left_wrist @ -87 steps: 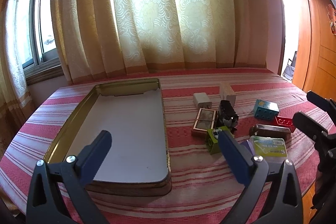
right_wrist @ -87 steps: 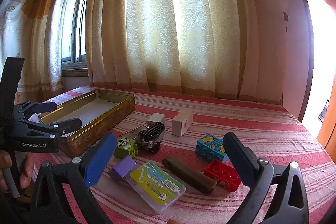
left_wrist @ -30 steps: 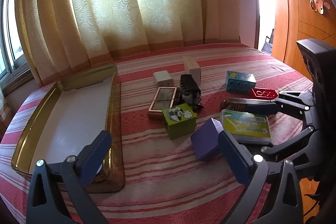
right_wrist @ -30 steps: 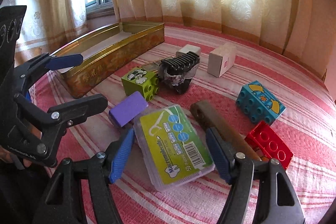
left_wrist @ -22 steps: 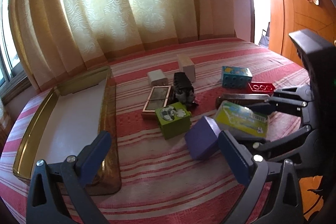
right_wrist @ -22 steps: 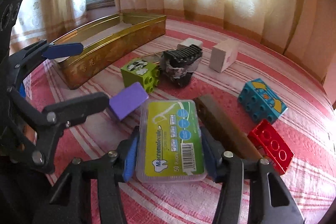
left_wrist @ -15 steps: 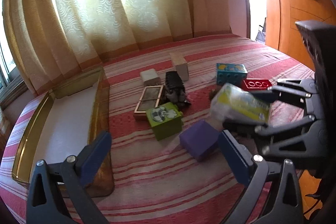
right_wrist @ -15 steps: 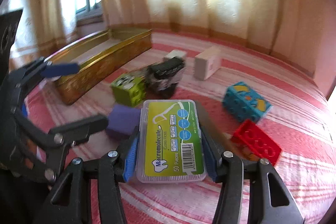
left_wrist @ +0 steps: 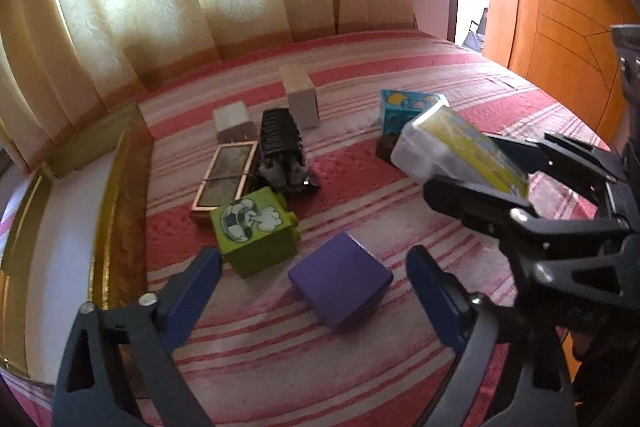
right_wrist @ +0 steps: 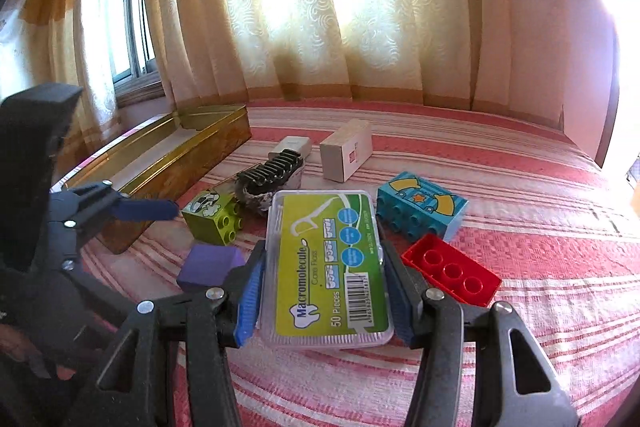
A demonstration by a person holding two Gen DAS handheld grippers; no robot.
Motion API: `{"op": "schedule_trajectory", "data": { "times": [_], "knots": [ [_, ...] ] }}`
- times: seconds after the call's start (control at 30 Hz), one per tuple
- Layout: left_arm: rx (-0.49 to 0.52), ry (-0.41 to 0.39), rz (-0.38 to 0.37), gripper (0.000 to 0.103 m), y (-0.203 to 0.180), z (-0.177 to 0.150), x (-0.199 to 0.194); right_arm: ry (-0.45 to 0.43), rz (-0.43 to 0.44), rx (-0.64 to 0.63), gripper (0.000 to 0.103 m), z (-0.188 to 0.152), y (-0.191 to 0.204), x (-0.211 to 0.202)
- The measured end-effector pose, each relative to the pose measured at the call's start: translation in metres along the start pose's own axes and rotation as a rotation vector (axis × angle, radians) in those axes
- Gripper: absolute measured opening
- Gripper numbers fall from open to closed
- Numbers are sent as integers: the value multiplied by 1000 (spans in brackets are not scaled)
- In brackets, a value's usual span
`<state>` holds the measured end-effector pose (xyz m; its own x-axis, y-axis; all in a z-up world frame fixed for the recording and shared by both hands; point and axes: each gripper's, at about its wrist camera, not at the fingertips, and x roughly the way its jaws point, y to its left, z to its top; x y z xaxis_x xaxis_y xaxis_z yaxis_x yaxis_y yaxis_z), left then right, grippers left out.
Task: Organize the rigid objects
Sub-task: 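Grasp the yellow-green floss box with the right gripper while the left gripper approaches the purple block, then grasp the purple block with the left gripper while the right gripper lifts the floss box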
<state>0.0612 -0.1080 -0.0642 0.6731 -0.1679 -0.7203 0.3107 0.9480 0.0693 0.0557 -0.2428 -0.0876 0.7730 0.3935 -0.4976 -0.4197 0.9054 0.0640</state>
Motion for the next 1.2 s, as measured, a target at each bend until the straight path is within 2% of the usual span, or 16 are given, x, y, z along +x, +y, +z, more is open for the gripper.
{"op": "schedule_trajectory", "data": {
  "times": [0.03,0.1,0.17,0.4,0.8,1.2],
  "knots": [
    [2,12,-5,81,0,-1,2,-2,0,1,56,0,0,-1],
    [16,28,-13,63,-4,-2,5,-5,-4,0,56,-1,1,-2],
    [18,30,-20,53,-5,-4,6,-6,-6,-1,56,-1,0,-1],
    [-43,-38,-38,53,7,-8,-7,-29,-22,-6,56,-2,1,-6],
    [-83,-186,17,53,14,-12,-32,-105,-48,-29,56,-4,6,-17],
    [-115,-295,79,53,22,-15,-45,-185,-88,-19,56,-7,6,-28]
  ]
}}
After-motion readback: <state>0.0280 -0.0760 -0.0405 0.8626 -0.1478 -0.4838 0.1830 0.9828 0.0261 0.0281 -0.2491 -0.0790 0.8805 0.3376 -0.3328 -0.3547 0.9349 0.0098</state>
